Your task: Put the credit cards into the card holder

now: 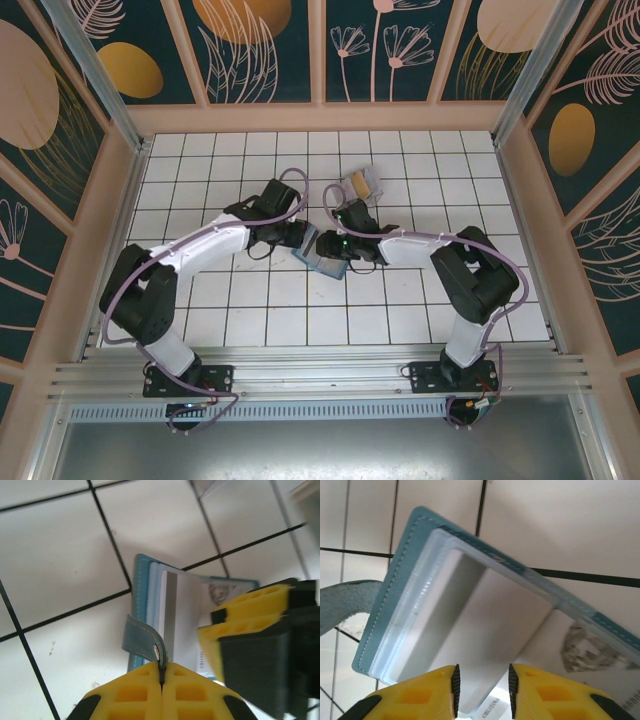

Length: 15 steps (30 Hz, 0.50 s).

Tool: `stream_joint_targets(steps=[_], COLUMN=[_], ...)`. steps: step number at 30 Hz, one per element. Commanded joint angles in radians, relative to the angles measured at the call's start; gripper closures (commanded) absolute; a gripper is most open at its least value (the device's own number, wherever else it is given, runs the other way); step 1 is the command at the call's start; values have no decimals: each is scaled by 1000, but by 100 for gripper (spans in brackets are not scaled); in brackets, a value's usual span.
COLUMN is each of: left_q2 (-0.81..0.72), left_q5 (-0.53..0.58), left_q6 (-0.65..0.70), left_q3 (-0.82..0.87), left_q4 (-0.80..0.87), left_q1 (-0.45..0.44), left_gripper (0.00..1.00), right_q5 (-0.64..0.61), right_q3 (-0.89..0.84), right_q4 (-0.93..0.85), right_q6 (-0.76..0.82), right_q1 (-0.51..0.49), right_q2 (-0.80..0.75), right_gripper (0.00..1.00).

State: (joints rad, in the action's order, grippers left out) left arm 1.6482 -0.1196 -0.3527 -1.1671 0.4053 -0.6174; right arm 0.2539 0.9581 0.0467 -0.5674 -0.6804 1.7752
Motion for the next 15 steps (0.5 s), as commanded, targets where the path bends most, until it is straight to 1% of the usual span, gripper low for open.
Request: stream_joint_targets(steps=[1, 3, 7, 9, 13, 15], left_q2=[-31, -37, -44, -51, -65, -65], left_q5=[-49, -68, -95, -98, -119, -125], left_q6=[-33, -41, -65, -78, -102, -111], left_q3=[-22, -22, -14, -10, 1, 1], left_q4=[-35, -38, -51, -56, -81, -85], left_q1=[2, 2, 2, 2, 3, 2], left_gripper=[100, 100, 100, 100, 100, 100], right_q5=[35, 55, 116, 122, 142, 145], right_q3=[-8, -25, -85, -112, -121, -110], right_q4=[41, 71, 190, 239, 287, 283], right_q6=[-17, -51, -170, -214, -248, -255], right_q1=[8, 14, 30, 36, 34, 29], right_q2=[-42, -49, -58, -60, -55, -50], right_gripper=[63, 60, 55, 53, 48, 45])
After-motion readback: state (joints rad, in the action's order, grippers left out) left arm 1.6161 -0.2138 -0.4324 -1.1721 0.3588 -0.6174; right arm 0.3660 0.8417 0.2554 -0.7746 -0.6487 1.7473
